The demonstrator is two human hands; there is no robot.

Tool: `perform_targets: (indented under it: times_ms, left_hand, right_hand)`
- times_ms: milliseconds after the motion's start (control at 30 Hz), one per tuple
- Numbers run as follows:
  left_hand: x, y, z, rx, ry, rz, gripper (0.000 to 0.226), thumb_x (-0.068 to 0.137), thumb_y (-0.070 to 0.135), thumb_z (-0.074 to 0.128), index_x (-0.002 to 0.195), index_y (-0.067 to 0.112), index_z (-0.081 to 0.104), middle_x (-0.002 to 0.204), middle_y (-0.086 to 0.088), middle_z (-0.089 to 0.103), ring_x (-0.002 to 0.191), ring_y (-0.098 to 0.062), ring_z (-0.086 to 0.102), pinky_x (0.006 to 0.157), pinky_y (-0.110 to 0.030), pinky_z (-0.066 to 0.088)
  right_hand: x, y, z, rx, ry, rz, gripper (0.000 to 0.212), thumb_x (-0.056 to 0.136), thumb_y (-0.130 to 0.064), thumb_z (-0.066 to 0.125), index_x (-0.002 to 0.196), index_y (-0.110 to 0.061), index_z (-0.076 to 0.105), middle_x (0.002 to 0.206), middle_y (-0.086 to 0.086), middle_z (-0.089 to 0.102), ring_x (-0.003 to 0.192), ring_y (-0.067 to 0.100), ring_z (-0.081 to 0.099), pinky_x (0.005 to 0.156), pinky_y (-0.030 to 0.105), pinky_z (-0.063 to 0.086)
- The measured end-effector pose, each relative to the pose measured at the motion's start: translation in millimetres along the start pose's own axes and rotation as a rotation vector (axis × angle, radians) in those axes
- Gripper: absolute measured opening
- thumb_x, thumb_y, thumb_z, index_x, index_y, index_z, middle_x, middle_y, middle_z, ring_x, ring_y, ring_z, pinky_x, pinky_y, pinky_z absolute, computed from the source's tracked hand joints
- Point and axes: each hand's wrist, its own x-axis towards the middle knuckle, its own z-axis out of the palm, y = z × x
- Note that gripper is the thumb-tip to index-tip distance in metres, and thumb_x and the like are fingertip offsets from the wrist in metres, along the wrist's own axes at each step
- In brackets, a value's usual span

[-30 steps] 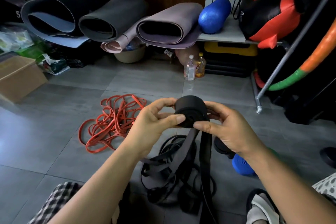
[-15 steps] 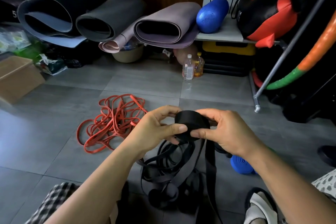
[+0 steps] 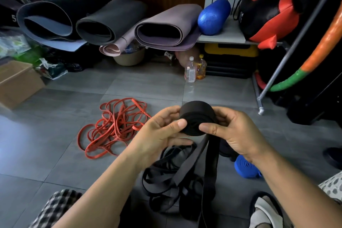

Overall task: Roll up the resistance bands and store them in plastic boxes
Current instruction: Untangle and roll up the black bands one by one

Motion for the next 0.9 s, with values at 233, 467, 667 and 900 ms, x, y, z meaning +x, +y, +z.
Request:
perform_targets:
  times_ms: [233,467,667,900]
  left_hand:
    - [9.0,9.7,-6.4,0.694,0.008,0.179,0.048,0.071,0.007,0.075,0.093,0.048,0.064,0.093,0.011,0.068,0.093,-0.013,0.06,0.086,-0.021,0.048]
    - [8.2,7.5,8.4,-0.008,0.078,0.18,0.04,0.065,0.012,0.069,0.104,0.013,0.062,0.093,-0.002,0.071,0.087,-0.016,0.068,0.076,-0.025,0.054]
    - [8.7,-4.1,19.9,-0.274,0.077,0.125,0.034,0.078,0.007,0.065,0.111,0.002,0.057,0.107,-0.014,0.066,0.097,-0.022,0.066,0.084,-0.03,0.055]
    - [7.7,14.8,-3.9,0.602,0.013,0.147,0.059,0.071,0.007,0.074,0.114,0.042,0.052,0.114,0.005,0.059,0.094,-0.016,0.063,0.068,-0.029,0.056]
  right_hand:
    - [-2.1,-8.7,2.8,-0.468,-0.021,-0.038,0.037,0.064,-0.026,0.081,0.097,-0.034,0.065,0.091,-0.007,0.072,0.086,0.008,0.066,0.085,0.035,0.053]
    - [1.4,-0.2,4.1,0.071,-0.011,-0.082,0.041,0.06,-0.021,0.078,0.099,-0.023,0.063,0.094,-0.009,0.072,0.094,0.006,0.066,0.081,0.018,0.05]
    - [7.8,-2.5,9.8,0.162,0.074,-0.11,0.03,0.067,-0.018,0.074,0.096,-0.018,0.068,0.092,-0.003,0.073,0.091,0.01,0.067,0.078,0.017,0.049]
    - [10.2,-15.0,2.0,-0.501,0.008,-0.092,0.033,0.066,-0.022,0.08,0.097,-0.025,0.069,0.084,-0.004,0.073,0.082,0.012,0.068,0.079,0.034,0.054]
